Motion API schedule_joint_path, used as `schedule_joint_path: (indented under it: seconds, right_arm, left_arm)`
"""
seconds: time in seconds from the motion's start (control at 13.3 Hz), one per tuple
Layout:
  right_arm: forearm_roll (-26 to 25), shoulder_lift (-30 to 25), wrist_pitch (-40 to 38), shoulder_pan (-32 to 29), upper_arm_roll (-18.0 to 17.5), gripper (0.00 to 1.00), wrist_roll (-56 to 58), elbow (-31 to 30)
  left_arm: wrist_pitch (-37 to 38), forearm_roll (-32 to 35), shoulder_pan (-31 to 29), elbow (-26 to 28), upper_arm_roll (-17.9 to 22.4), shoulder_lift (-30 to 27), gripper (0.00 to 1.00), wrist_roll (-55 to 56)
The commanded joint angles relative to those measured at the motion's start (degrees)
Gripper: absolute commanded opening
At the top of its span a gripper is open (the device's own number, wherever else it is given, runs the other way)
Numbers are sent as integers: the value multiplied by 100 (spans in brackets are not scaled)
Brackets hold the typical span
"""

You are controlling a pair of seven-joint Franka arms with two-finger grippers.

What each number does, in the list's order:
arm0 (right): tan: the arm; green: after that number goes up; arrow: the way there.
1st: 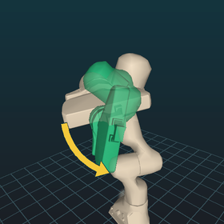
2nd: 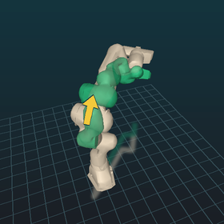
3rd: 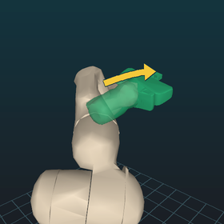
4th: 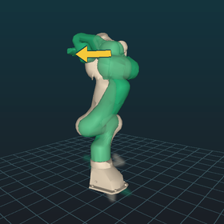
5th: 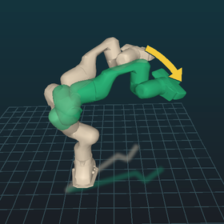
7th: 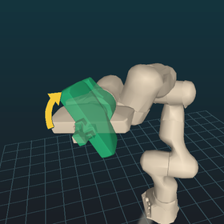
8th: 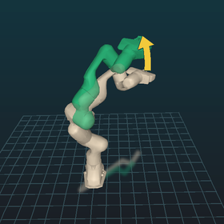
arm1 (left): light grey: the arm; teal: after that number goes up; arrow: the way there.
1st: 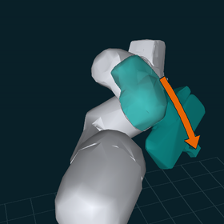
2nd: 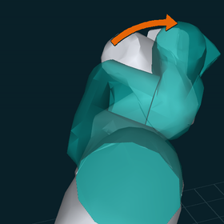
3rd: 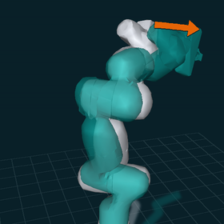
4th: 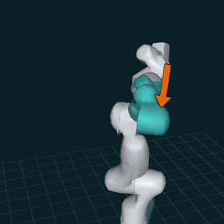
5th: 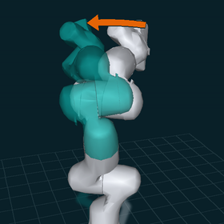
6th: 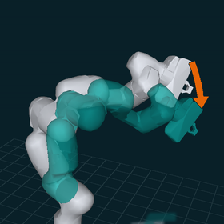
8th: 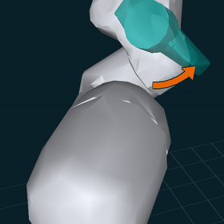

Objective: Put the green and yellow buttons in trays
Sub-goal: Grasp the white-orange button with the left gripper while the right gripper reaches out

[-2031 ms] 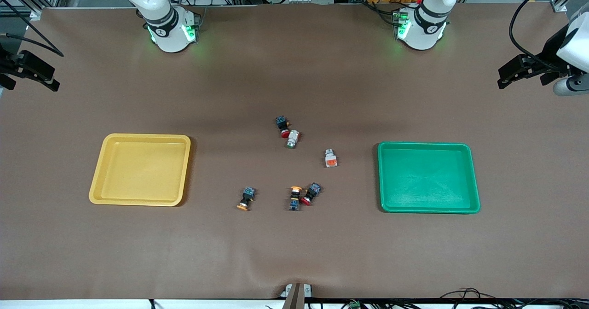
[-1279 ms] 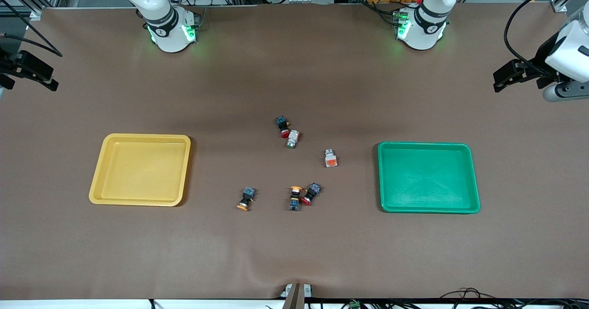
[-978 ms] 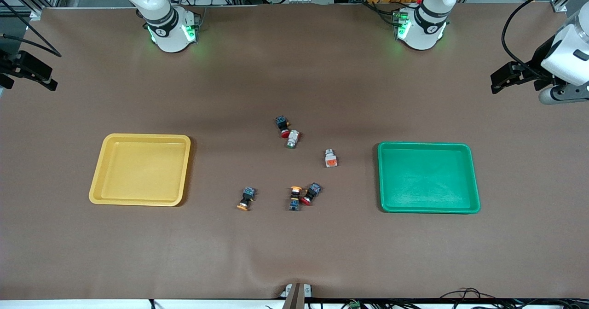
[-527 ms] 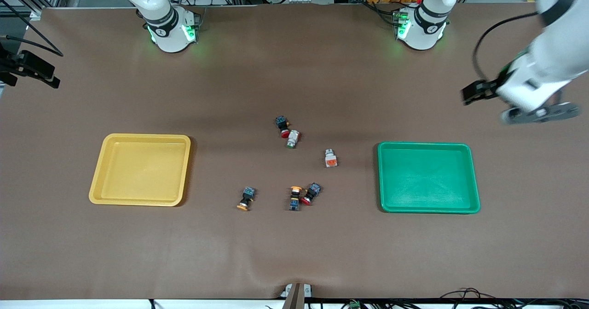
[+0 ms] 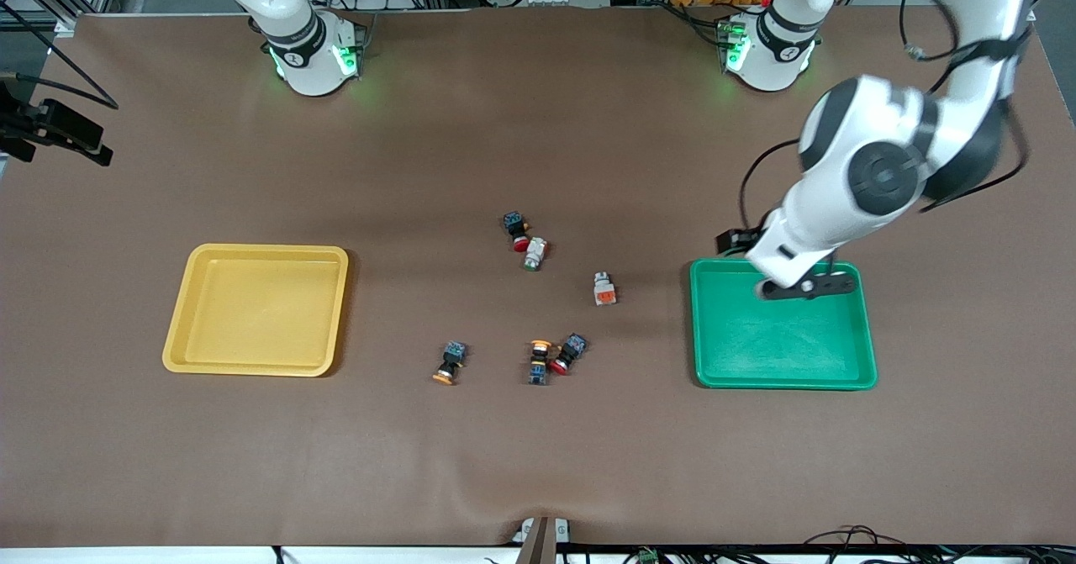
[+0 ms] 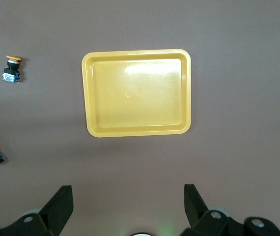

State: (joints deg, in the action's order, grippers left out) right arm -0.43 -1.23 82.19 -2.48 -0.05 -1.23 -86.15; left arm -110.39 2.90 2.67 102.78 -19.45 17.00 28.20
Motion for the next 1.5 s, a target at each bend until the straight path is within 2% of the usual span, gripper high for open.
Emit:
schedule_joint_path:
  seconds: [0.0, 0.3, 0.38, 0.45, 0.6, 0.83, 0.9, 1.05, 1.13, 1.2, 1.43]
  right_arm:
    - [-62, 139, 16, -139, -100, 100, -9, 72]
    - [-150, 876, 173, -139, -100, 100, 44, 151]
    - [-167, 1148, 174, -148, -92, 100, 44, 160]
    - [-220, 1194, 192, -148, -92, 100, 44, 177]
    - [-160, 1361, 297, -139, -100, 100, -26, 186]
    - [-1, 1467, 674, 89, -127, 100, -44, 186]
    - [234, 1485, 814, 133, -127, 100, -44, 186]
    - [805, 1686, 939, 133, -127, 100, -253, 177]
    - [1078, 1852, 1017, 159, -127, 100, -499, 177]
    - [1281, 2011, 1305, 177, -127, 100, -797, 177]
    - [1318, 2433, 2079, 677, -136, 100, -1404, 177]
  left_arm:
    - [-648, 8, 399, 155, -59, 320, 100, 781]
    - [-1957, 114, 1076, -55, -32, 1251, 100, 1749]
    - [-2099, 184, 1270, -239, -6, 1515, 98, 1890]
    - [-2144, 297, 1385, -476, 12, 1787, 94, 2048]
    - [-2241, 744, 1508, -802, 3, 2245, 93, 2417]
    - [-2592, 1098, 1579, -830, 12, 2493, 86, 2674]
    - [-2645, 1116, 1579, -838, 12, 2562, 82, 2674]
    - [-2821, 1116, 1579, -830, 12, 2686, 65, 2674]
    - [-2821, 1151, 1579, -830, 12, 2686, 39, 2674]
    - [-2821, 1212, 1527, -830, 12, 2669, 0, 2630]
    - [-2734, 1300, 1150, -777, 12, 2424, 0, 2280]
